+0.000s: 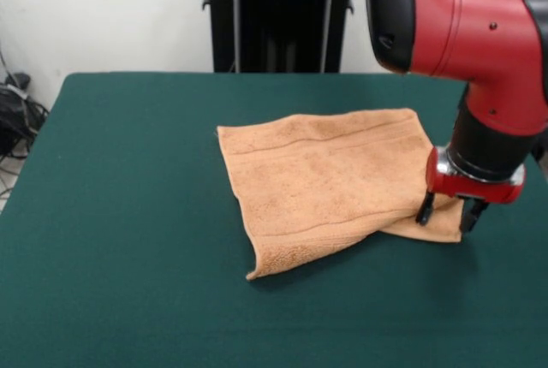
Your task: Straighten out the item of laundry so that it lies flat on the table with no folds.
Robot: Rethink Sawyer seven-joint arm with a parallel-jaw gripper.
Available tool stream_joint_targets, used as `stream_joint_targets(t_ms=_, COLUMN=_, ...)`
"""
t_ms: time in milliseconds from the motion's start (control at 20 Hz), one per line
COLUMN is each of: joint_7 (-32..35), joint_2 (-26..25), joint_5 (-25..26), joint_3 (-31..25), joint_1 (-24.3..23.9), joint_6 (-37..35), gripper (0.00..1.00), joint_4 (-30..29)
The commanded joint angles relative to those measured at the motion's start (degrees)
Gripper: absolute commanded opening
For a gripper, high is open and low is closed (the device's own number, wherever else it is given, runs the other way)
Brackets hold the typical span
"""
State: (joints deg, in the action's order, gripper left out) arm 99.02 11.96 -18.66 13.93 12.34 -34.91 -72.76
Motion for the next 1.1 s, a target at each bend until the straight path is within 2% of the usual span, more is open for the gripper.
stream_joint_targets(t_ms=50, joint_7=8.85, joint_2=-1.53, joint_5=2.33, joint_3=-2.08, joint_1=-0.29, joint_6=1.33, gripper=1.0, joint_4=-1.04)
stream_joint_targets(t_ms=450, joint_7=8.74, joint_2=-2.97, joint_5=1.84, joint_3=-3.29, joint_1=-0.96, joint_6=3.21, gripper=1.0, joint_4=-1.09)
stream_joint_targets(t_ms=700, joint_7=7.52, joint_2=-7.11, joint_5=0.78, joint_3=-6.83, joint_1=-2.97, joint_6=5.74, gripper=1.0, joint_4=0.02)
stream_joint_targets(t_ms=1100, joint_7=8.0, joint_2=-6.26, joint_5=0.94, joint_3=-6.37, joint_1=-2.64, joint_6=4.92, gripper=1.0, joint_4=-0.34)
